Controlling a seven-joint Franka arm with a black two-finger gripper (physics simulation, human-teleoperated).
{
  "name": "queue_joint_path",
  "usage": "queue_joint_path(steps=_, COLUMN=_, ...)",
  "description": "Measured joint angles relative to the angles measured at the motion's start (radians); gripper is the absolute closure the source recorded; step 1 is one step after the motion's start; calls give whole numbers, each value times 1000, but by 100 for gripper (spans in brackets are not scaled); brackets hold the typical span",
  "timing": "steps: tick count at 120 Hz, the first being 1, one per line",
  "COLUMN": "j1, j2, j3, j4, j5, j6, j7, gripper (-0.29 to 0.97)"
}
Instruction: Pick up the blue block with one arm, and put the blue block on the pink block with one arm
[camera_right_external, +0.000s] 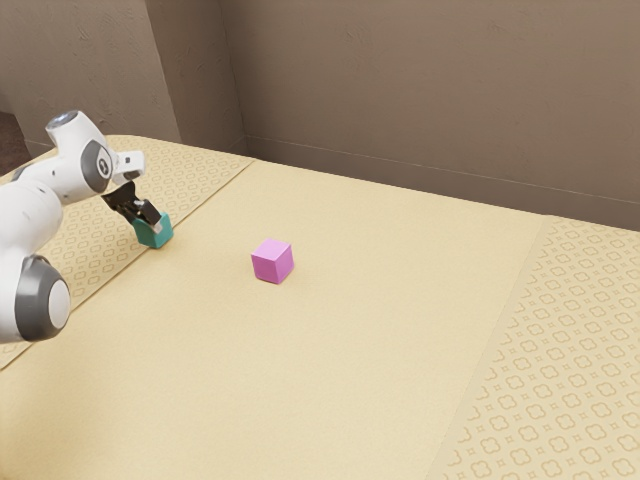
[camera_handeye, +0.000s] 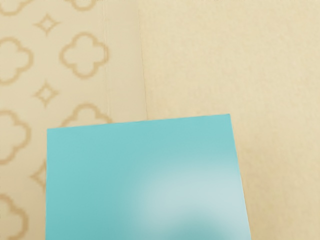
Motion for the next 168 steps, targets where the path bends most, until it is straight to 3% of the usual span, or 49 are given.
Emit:
queue_joint_path(steps=10, j1=0, j2=0, j3=-5, j4=0, j5=-1, j6=7, j7=0, gripper=1)
queue_joint_path(steps=60, j1=8, j2=-1, j3=-9, j4=-7, j5=-18, j6=21, j7=-1, gripper=29)
queue_joint_path(steps=92, j1=7, j2=-39, j3=-7, j4=-54, j5=-16, j6=27, j7=-6, gripper=35)
queue_joint_path(steps=128, j1=2, j2=-226, j3=-7, j4=-245, j5=-5, j6=24, j7=-16, gripper=36)
queue_joint_path(steps=168, j1=-68, j2=-643, j3=-95, j4=-816, j5=27, j6=193, j7=-45, gripper=36)
